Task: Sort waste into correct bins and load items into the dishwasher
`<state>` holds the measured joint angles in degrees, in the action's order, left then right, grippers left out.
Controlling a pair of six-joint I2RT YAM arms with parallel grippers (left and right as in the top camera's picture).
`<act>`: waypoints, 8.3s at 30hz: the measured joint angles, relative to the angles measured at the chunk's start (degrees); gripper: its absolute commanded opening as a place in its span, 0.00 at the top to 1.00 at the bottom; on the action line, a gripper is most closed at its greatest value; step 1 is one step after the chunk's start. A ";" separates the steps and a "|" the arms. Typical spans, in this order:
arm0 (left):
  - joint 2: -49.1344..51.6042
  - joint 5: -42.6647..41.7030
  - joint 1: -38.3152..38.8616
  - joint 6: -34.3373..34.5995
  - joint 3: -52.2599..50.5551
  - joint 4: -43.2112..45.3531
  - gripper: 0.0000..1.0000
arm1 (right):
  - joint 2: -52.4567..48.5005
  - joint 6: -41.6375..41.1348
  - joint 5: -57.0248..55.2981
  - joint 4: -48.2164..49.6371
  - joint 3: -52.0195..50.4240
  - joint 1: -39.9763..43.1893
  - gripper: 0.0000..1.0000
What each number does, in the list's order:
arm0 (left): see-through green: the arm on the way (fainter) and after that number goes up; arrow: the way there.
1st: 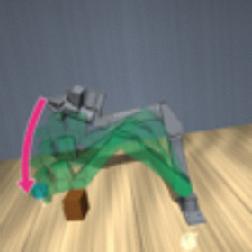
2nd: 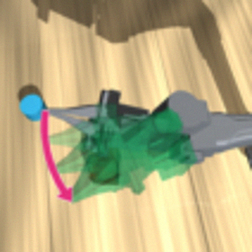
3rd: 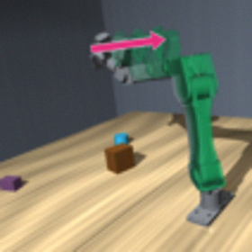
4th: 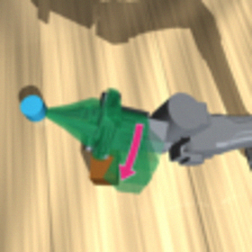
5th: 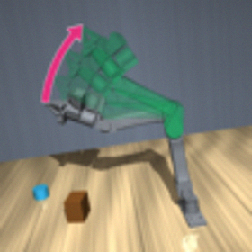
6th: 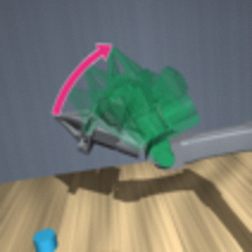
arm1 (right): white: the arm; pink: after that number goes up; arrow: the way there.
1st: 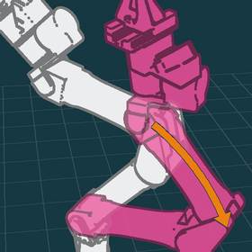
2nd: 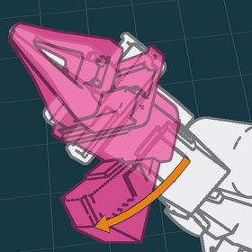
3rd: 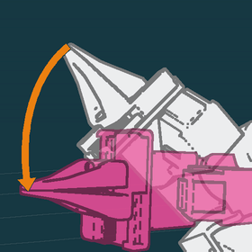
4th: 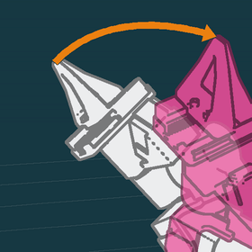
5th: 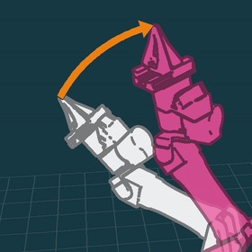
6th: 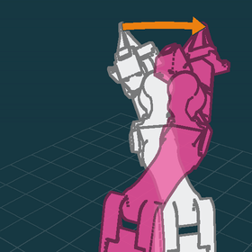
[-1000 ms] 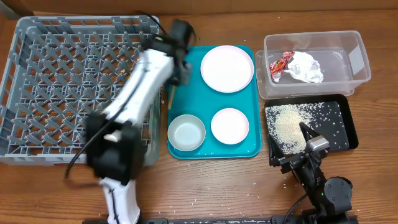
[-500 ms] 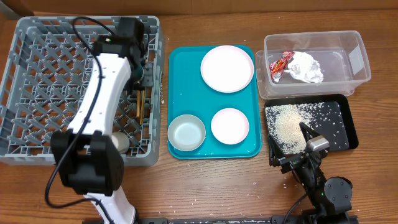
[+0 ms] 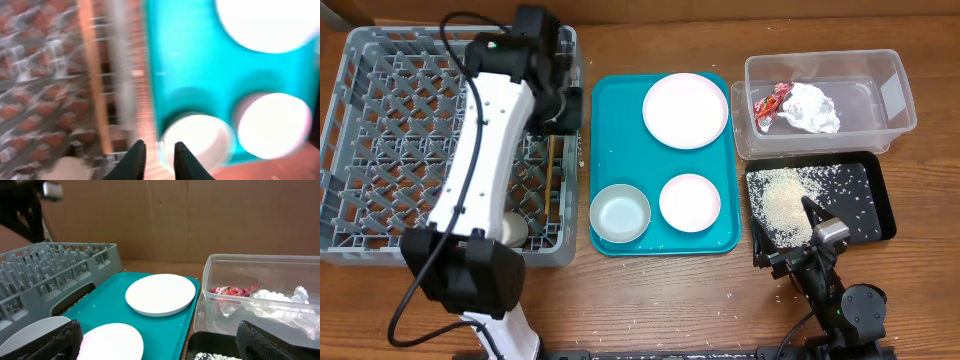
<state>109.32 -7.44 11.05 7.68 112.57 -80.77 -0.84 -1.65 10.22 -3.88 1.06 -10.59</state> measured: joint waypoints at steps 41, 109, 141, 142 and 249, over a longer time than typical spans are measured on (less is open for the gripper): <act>1.55 -3.04 22.73 12.61 -36.92 42.16 0.79 | 0.00 -0.02 -0.02 -0.07 0.00 0.00 0.00; 6.19 78.95 -1.64 15.63 -19.96 7.48 0.96 | 0.00 -0.02 0.02 -0.02 0.00 0.00 0.00; 7.23 56.04 10.21 16.52 -12.26 -1.77 0.77 | 0.00 -0.02 0.00 -0.04 0.00 0.00 0.01; 7.15 52.48 10.21 16.26 -9.73 -2.23 0.75 | 0.00 -0.02 0.00 -0.02 0.00 0.00 0.00; 4.20 64.92 3.28 19.21 -19.26 2.95 0.00 | 0.00 -0.02 0.00 0.00 0.00 0.00 0.00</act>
<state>113.51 57.47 14.33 26.89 93.32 -77.82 -0.84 -1.67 10.22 -3.88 1.06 -10.59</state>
